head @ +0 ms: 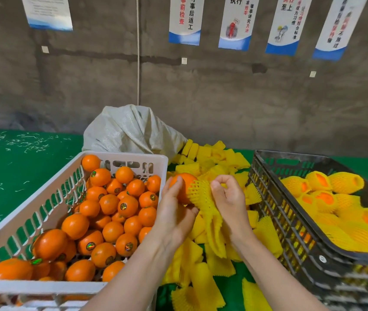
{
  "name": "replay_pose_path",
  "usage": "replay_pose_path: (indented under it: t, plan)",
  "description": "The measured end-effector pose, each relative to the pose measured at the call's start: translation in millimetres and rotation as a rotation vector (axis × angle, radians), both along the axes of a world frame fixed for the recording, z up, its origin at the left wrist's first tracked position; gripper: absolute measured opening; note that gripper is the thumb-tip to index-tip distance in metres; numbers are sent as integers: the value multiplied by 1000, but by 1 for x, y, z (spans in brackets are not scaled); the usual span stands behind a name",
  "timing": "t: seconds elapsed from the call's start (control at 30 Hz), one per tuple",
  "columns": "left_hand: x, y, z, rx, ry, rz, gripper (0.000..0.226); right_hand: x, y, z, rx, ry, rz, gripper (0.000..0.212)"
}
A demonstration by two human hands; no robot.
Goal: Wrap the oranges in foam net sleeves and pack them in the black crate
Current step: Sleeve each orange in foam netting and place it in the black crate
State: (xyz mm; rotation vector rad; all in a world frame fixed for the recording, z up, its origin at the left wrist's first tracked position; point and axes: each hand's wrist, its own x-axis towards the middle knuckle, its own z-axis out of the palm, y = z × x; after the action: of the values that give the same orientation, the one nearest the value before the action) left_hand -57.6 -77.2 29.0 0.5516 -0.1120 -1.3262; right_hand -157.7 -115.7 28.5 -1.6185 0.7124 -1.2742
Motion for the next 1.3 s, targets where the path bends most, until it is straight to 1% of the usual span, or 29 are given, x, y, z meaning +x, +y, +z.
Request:
replay_pose_path:
  t: [0.07, 0.1, 0.17, 0.23, 0.3, 0.33, 0.4, 0.47, 0.53, 0.6, 0.67, 0.73, 0.8, 0.83, 0.87, 0.9, 0.93, 0.97, 1.0, 1.07, 1.13, 1.17, 1.23, 1.3]
  plan:
    - [-12, -5, 1, -17, 68, -42, 52, -13, -2, 3, 92, 11, 140, 16]
    - [-20, -7, 0, -23, 85, -64, 51, -18, -3, 2, 108, 20, 170, 17]
    - [-39, -7, -5, -51, 111, -75, 48, -29, -3, -1, 64, 6, 114, 18]
    - [-58, -6, -12, -67, 88, -58, 44, -39, -1, -9, -72, -3, -38, 19]
    - [-75, -7, -18, -65, 1, -29, 41, -47, -2, -18, -219, 69, -221, 16]
    - [-83, -9, -20, -57, -50, 3, 40, -52, -4, -20, -255, 88, -290, 13]
    - [-92, -14, -23, -81, -108, 26, 41, -62, -12, -20, -251, 86, -367, 11]
    - [-97, -14, -25, -139, -202, -12, 57, -71, -22, -16, -173, 94, -376, 12]
    - [-97, -15, -27, -151, -397, -38, 71, -77, -28, -17, -104, 87, -329, 14]
    - [-96, -18, -30, -149, -510, -39, 73, -80, -29, -20, -88, 89, -304, 17]
    - [-95, -20, -32, -155, -543, -43, 69, -81, -28, -24, -123, 98, -314, 17]
    - [-95, -23, -32, -111, -570, -24, 69, -80, -28, -26, -211, 88, -337, 18]
    - [-96, -24, -34, -17, -575, 31, 70, -77, -26, -29, -301, 80, -358, 18]
    - [-96, -24, -36, -2, -538, 30, 67, -75, -24, -30, -346, 81, -365, 18]
    - [-95, -24, -37, -14, -473, 1, 62, -73, -23, -32, -388, 88, -364, 17]
    - [-96, -24, -39, -38, -391, -21, 62, -71, -22, -33, -416, 93, -350, 15]
    - [-95, -24, -43, -63, -318, -24, 68, -71, -22, -33, -422, 87, -333, 12]
    - [-95, -25, -43, -61, -279, -19, 70, -71, -25, -32, -403, 72, -324, 10]
    - [-95, -25, -42, -24, -272, 7, 65, -73, -30, -32, -361, 48, -316, 10]
    - [-90, -25, -39, 79, -315, 66, 49, -78, -43, -31, -222, -11, -257, 13]
    - [-88, -23, -36, 129, -320, 75, 39, -80, -49, -32, -101, -47, -145, 16]
    - [-88, -22, -35, 150, -304, 50, 41, -80, -51, -36, -54, -62, -93, 16]
    - [-89, -20, -35, 183, -264, -2, 53, -78, -50, -44, 37, -100, -14, 14]
    - [-90, -21, -37, 198, -252, -7, 59, -76, -48, -50, 80, -139, 52, 13]
